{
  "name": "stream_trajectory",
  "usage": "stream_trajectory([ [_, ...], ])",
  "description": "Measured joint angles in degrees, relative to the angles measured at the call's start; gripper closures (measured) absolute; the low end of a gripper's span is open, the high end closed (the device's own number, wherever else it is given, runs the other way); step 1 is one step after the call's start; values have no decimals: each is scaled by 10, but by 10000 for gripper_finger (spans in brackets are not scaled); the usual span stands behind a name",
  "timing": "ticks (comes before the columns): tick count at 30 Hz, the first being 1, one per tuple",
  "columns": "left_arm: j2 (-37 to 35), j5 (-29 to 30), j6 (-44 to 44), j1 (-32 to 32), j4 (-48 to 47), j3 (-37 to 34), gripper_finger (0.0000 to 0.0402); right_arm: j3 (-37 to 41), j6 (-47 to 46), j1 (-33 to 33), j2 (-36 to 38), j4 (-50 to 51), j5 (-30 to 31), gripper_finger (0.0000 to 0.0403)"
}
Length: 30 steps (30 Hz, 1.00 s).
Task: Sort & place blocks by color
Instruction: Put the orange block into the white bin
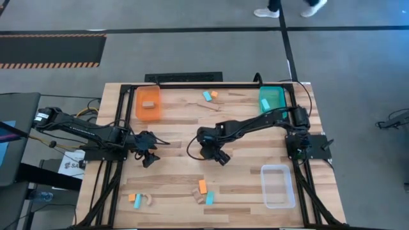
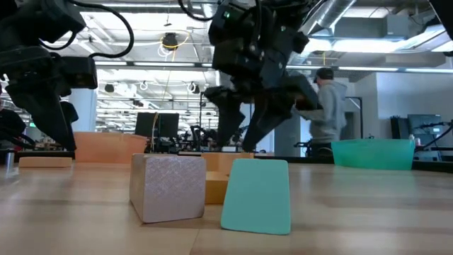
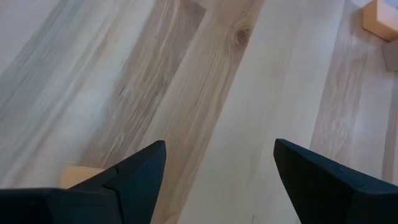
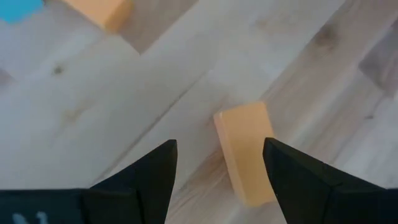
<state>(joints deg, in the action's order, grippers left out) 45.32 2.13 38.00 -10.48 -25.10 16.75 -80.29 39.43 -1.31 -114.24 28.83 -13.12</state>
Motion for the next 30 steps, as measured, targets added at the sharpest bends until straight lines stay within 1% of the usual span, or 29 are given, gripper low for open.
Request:
stream_trajectory([
  [3,0,0,0,0,1,0,116,0,-4,0,26,2,-1,138],
  [6,0,1,0,0,1,0,116,-1,-4,3,44,-26,-4,138],
  [10,0,1,-1,0,1,0,116,-1,-1,20,42,-43,-18,138],
  [12,0,1,-1,0,1,0,116,-2,-1,28,25,-49,-27,138],
  [15,0,1,-1,0,2,0,116,0,0,34,5,-26,-35,138],
  [22,0,1,1,0,2,0,116,-1,24,23,-40,-52,-36,138],
  [30,0,2,32,0,5,0,116,-1,21,23,-67,-55,-39,140],
])
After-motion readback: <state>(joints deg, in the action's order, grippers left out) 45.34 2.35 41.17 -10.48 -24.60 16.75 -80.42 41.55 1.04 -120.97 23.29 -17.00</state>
